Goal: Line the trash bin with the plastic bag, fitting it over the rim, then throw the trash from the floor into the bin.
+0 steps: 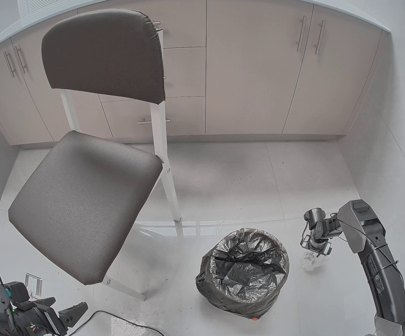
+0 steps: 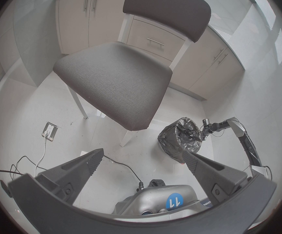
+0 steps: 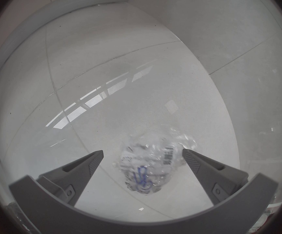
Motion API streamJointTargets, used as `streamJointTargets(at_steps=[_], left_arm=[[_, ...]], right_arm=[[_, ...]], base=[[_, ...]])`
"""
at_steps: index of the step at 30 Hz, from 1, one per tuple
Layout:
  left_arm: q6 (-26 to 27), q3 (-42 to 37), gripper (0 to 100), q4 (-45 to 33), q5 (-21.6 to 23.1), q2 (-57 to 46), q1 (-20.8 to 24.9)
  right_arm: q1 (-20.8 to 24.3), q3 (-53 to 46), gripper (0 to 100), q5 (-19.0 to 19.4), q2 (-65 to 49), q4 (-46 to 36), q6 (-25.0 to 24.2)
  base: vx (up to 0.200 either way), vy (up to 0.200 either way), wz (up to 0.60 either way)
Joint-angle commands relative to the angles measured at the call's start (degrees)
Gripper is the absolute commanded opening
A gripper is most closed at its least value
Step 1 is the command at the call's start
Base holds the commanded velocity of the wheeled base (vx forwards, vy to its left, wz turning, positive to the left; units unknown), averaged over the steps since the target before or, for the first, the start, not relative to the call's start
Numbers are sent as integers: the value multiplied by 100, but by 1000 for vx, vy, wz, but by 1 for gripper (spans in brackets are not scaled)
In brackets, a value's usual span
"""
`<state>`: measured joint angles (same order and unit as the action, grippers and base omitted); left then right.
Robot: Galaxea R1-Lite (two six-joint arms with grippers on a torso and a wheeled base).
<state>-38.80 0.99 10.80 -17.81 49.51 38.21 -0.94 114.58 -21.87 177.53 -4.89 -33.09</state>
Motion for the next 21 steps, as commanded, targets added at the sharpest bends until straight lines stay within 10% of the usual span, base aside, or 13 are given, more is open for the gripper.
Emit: streamJointTargets(at_steps=[1, 21], left_arm=[[4, -99, 100, 1, -3, -125, 20], [13, -99, 100, -25, 6, -257, 20]], right_arm=[[-3, 1, 100, -19, 9, -3, -23], [32, 1, 100, -204, 9, -575, 610]], base=[[0, 0, 0], [0, 0, 0]])
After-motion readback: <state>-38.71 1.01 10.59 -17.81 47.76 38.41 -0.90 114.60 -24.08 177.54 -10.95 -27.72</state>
